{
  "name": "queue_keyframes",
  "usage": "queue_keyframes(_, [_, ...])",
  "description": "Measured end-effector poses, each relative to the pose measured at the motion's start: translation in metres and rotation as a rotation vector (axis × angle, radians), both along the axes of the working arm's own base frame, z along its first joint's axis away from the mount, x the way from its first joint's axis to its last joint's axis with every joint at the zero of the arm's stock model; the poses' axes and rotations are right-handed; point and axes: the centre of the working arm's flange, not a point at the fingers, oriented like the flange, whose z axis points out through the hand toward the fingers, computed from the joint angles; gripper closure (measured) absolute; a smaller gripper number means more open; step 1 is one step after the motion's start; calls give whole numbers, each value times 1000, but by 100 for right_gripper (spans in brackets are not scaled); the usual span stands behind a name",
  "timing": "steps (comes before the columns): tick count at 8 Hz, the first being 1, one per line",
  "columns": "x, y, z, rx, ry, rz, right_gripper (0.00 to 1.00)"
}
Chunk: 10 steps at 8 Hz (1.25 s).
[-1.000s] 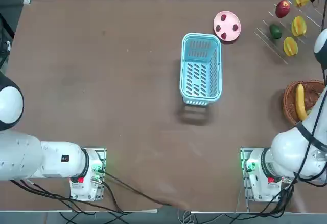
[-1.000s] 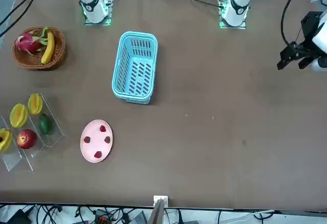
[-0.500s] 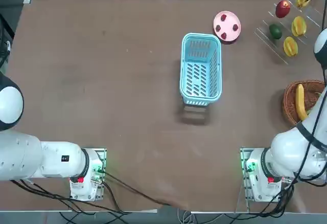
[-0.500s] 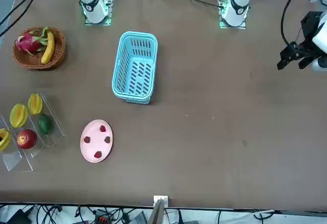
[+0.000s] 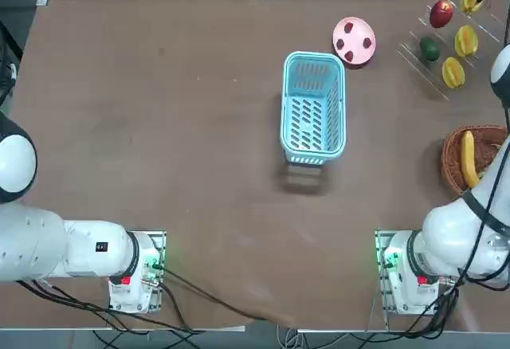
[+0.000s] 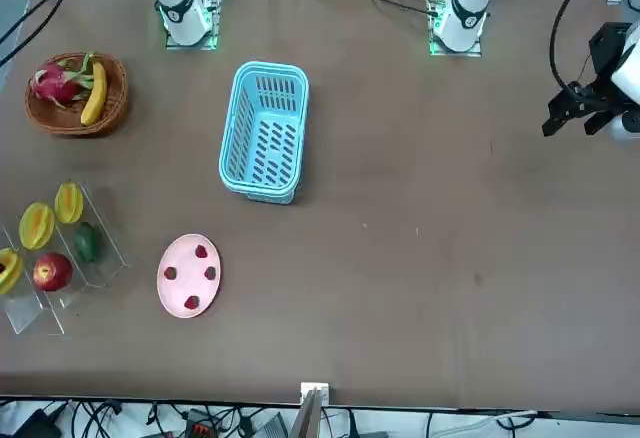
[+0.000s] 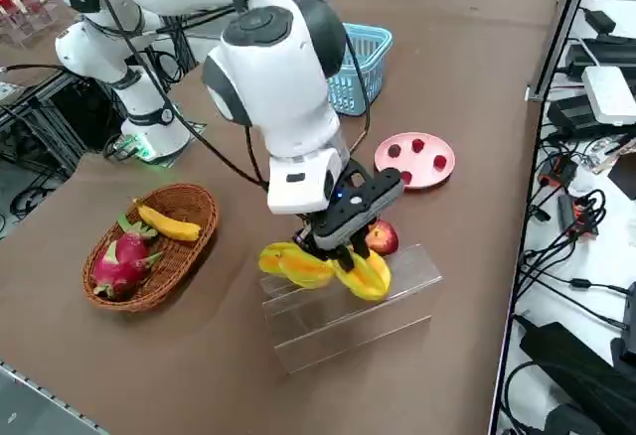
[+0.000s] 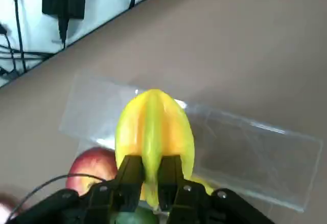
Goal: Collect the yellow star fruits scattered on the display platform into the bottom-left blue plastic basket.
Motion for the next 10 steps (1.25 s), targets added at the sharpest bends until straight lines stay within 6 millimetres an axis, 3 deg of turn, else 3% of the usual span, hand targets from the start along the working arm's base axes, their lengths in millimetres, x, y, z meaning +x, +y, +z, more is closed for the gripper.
queue_keyframes(1, [-3, 12, 22, 29, 29, 6, 80])
queue_keyframes(2, [-6, 40, 54, 64, 62, 31, 80])
queue_keyframes(3, [-10, 86, 89, 99, 103, 56, 80])
queue_keyframes(4, [-14, 150, 115, 94, 166, 71, 80])
queue_keyframes(5, [-19, 226, 125, 58, 229, 64, 80])
queue_keyframes(7, [-39, 391, 111, -3, 304, 7, 80])
queue_keyframes(8, [-59, 459, 101, -27, 336, 3, 80])
queue_keyframes(9, [-83, 512, 91, -48, 362, 6, 80])
queue_keyframes(10, [-110, 552, 81, -62, 381, 14, 80])
